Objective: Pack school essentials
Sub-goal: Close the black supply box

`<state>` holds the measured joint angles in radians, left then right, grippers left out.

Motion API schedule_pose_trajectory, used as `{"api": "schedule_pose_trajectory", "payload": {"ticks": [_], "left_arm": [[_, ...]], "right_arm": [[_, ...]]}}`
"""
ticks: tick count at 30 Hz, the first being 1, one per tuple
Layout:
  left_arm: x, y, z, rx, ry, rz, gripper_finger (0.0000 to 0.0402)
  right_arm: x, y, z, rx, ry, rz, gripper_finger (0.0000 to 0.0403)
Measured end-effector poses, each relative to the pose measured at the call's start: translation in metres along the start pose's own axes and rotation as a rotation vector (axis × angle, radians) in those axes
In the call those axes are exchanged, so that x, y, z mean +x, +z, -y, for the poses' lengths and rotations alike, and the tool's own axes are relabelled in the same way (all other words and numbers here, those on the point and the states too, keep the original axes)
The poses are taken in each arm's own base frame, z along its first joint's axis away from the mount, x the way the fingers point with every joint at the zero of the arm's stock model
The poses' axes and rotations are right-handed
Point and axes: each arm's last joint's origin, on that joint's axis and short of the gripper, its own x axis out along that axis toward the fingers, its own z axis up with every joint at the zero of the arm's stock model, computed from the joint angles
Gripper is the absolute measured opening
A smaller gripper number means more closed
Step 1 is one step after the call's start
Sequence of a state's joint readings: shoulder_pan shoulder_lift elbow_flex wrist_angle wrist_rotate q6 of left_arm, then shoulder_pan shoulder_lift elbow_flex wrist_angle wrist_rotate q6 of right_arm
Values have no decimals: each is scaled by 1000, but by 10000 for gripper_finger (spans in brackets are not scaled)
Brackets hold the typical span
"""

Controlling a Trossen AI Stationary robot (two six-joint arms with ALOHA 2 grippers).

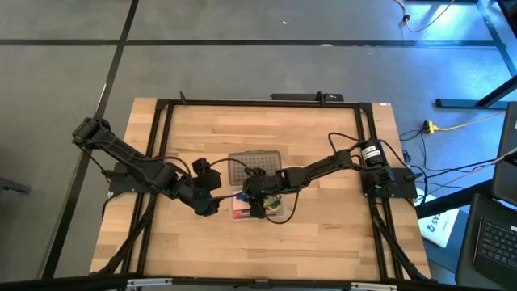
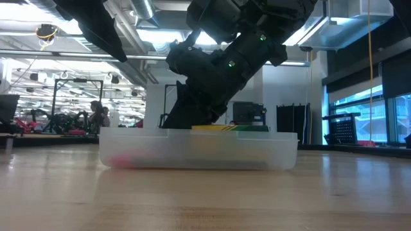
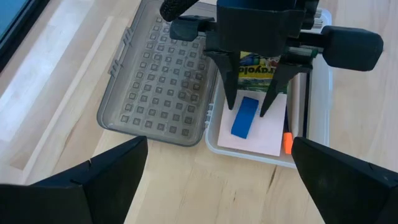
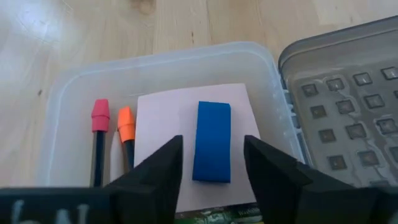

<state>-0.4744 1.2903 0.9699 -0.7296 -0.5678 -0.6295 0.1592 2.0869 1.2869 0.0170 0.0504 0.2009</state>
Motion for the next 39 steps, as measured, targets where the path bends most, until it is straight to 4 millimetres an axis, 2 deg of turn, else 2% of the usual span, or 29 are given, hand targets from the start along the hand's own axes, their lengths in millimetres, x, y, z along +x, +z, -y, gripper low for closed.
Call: {"api": "schedule_pose_trajectory", "payload": {"ticks": [3, 6, 12, 19, 27, 31, 39], "left_arm": [[0, 0, 0, -17, 1, -1, 394], [0, 0, 0, -65, 2, -3, 394], [0, 0, 0, -262, 0, -6, 394], [6, -3, 4, -492, 13, -26, 394], [37, -15, 18, -581, 64, -166, 394], [55, -20, 22, -639, 110, -228, 394], [81, -25, 22, -677, 175, -271, 394]], "right_arm": [[-2, 1, -1, -4, 23, 0, 187], [-12, 9, -3, -27, 55, 16, 192], [-44, 27, -4, -48, 54, 54, 193], [-85, 34, 1, -103, -123, 7, 193], [-128, 30, 11, -128, -300, -120, 193], [-136, 25, 27, -113, -367, -204, 193], [-142, 20, 81, 52, -498, -306, 193]]}}
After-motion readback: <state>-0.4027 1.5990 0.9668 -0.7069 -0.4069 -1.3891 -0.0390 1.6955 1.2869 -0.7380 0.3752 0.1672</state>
